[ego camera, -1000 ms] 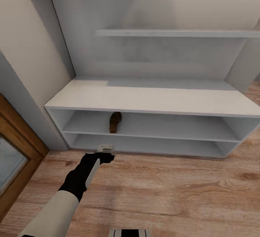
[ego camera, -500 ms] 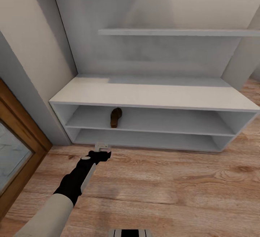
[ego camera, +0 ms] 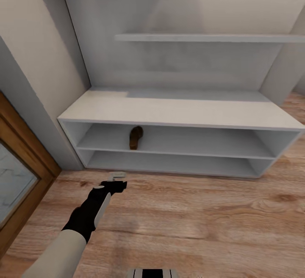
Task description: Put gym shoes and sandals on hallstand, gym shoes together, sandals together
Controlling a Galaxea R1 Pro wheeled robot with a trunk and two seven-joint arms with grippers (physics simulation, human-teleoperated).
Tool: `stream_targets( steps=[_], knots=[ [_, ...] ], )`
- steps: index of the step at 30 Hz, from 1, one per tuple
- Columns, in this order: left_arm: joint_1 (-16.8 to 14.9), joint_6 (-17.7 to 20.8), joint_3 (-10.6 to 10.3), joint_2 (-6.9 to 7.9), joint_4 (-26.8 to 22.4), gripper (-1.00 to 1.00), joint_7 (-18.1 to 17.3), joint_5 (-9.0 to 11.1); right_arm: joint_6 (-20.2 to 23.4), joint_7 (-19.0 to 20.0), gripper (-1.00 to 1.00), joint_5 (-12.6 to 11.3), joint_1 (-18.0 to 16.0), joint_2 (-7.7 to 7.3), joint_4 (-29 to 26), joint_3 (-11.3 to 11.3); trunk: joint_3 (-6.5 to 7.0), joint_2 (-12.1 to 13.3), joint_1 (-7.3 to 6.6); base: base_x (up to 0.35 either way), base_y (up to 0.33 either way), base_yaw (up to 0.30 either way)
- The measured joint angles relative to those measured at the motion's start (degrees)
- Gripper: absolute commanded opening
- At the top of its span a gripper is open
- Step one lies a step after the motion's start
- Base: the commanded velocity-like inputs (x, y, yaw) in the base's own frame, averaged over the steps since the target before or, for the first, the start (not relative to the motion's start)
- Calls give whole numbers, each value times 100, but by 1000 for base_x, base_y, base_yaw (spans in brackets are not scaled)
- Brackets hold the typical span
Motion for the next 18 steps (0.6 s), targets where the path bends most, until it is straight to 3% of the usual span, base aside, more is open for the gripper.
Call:
stream_targets(
  steps=[11,18],
  knots=[
    [2,15,6,-10,-4,100,197,-1,11,1,-100,5,11,-12,-71,-360,0,0,2,-206,-187,0],
    [2,18,7,-10,-5,100,199,-1,13,-1,-100,2,11,-12,-69,-566,0,0,-1,-42,-39,0]
  ],
)
